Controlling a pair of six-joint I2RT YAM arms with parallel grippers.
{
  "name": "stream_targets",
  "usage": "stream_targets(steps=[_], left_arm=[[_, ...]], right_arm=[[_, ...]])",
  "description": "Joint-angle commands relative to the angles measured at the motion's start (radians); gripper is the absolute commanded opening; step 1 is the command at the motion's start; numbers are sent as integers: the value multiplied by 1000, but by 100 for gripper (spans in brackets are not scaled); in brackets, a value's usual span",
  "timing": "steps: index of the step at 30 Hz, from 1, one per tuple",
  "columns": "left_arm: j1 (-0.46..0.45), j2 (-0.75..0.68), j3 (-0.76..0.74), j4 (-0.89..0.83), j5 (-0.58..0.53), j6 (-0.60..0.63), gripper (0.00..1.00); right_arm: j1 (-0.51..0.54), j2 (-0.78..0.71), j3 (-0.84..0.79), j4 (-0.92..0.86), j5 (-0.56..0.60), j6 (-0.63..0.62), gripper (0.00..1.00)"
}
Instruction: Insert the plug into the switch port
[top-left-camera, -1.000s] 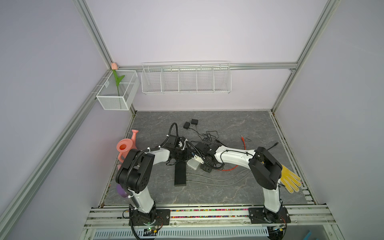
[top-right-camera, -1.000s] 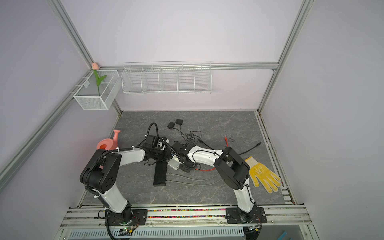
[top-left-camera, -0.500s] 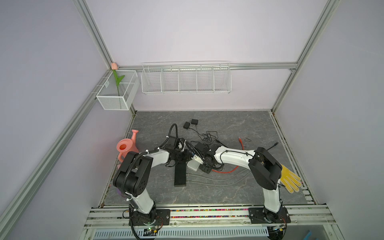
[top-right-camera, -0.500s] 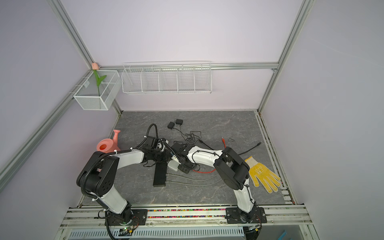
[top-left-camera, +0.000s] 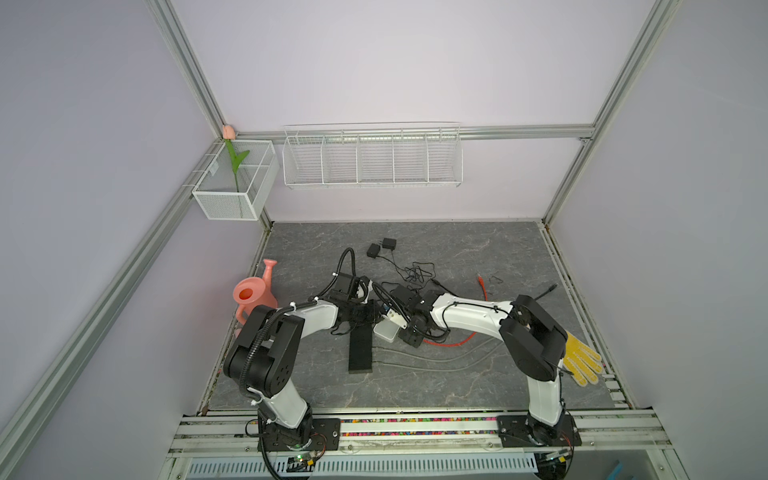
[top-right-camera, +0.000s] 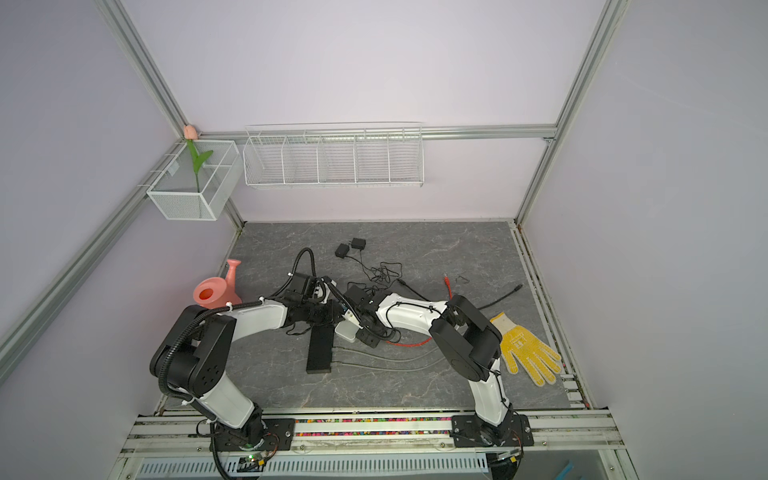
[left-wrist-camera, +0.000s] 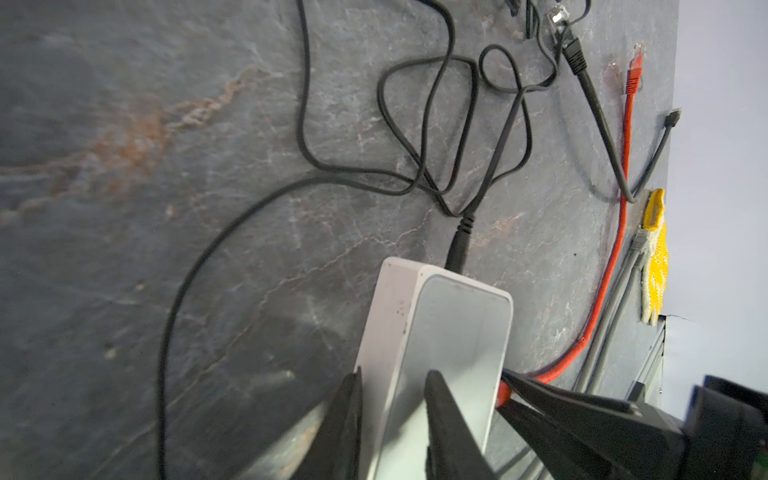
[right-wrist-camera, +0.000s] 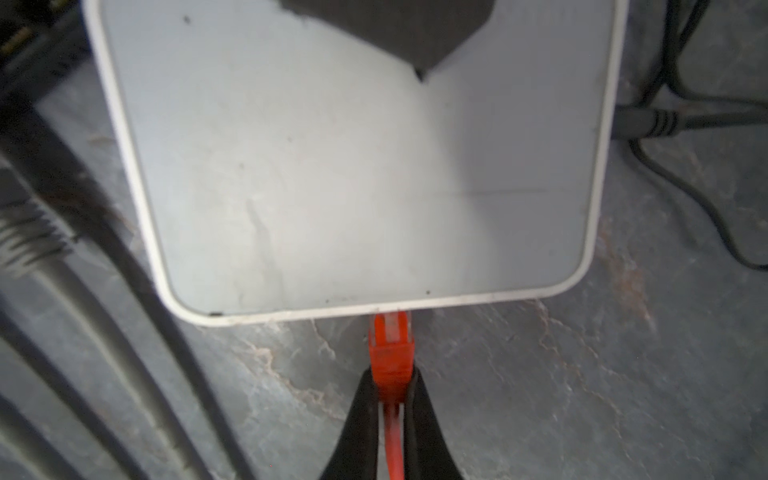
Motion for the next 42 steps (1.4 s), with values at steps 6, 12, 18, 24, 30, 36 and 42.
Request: stream_targets(steps=[6, 12, 18, 24, 30, 36, 42], left_arm=[[-60, 36, -18, 8, 122, 9, 26], [-66, 23, -35, 22, 129, 1, 26], [-77, 21, -52, 41, 138, -6, 25], [-92, 29, -61, 65, 146, -16, 25], [-111, 34, -64, 81, 150, -25, 24], [-130, 58, -63, 97, 170, -30, 24], [-161, 82, -54, 111, 189, -33, 24]], right_arm=[[-4, -65, 5, 314, -76, -38, 7], [-5, -30, 36, 328, -84, -44, 7], [-15, -17, 37, 380, -73, -11, 6], [-22, -8, 44, 431, -52, 21, 7], [-23, 2, 45, 488, -70, 21, 6], [-22, 6, 29, 556, -78, 11, 6], [-24, 15, 53, 597, -65, -1, 7]])
